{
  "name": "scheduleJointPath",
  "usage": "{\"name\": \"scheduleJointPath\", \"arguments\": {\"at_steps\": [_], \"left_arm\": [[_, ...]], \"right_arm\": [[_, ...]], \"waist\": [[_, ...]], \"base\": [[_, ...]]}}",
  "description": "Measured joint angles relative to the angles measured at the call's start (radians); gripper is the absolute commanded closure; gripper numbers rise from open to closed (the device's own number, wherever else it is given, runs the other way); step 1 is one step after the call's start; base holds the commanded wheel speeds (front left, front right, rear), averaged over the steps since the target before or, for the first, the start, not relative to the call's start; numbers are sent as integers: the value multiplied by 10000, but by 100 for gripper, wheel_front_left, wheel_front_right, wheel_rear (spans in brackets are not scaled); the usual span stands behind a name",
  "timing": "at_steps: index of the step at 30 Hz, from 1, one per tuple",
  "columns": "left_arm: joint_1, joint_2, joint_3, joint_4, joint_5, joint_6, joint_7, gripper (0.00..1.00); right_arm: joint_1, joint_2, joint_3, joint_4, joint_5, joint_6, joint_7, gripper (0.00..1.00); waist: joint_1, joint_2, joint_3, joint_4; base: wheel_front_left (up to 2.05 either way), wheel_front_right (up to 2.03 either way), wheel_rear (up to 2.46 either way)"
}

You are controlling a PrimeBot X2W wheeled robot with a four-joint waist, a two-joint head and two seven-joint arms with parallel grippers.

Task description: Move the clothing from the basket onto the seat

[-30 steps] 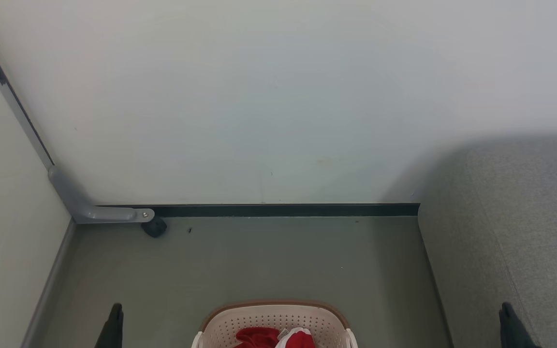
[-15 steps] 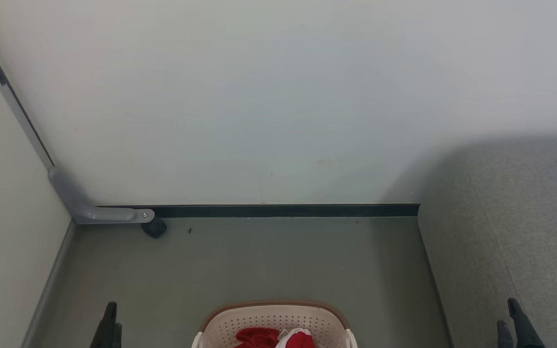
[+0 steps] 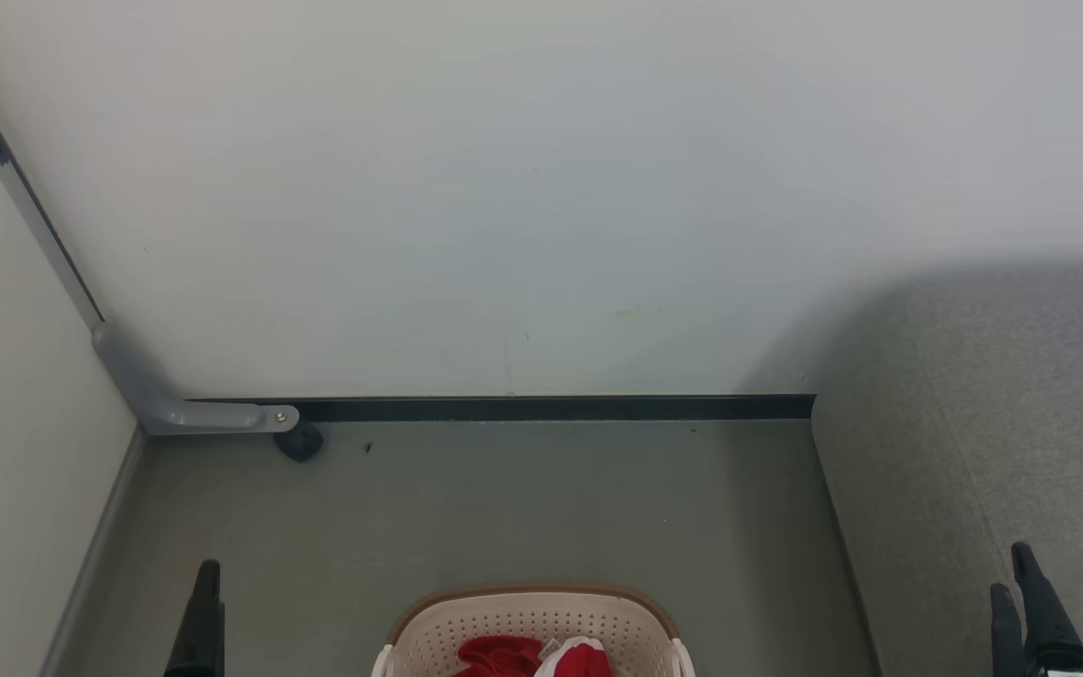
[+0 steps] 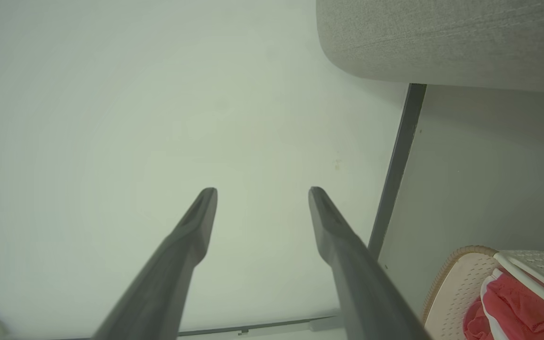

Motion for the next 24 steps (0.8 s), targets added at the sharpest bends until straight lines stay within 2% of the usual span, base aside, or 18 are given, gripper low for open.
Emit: {"name": "scheduleJointPath", "arguments": {"at_steps": [8, 16, 24], "left_arm": [[-2, 167, -148, -370, 978, 121, -290, 0], [-3, 380, -453, -721, 2052, 274, -581, 0], [-47, 744, -834, -928, 3588, 485, -903, 0]], "right_arm": [[-3, -320, 46, -508, -723, 6, -219, 0], [-3, -834, 428, -965, -2040, 8, -516, 0], [-4, -1425, 947, -1348, -3331, 10, -748, 0]], "waist": [[0, 0, 20, 2], [0, 0, 57, 4], [0, 0, 98, 12]], "base": [[0, 0, 0], [0, 0, 0], [0, 0, 0]]}}
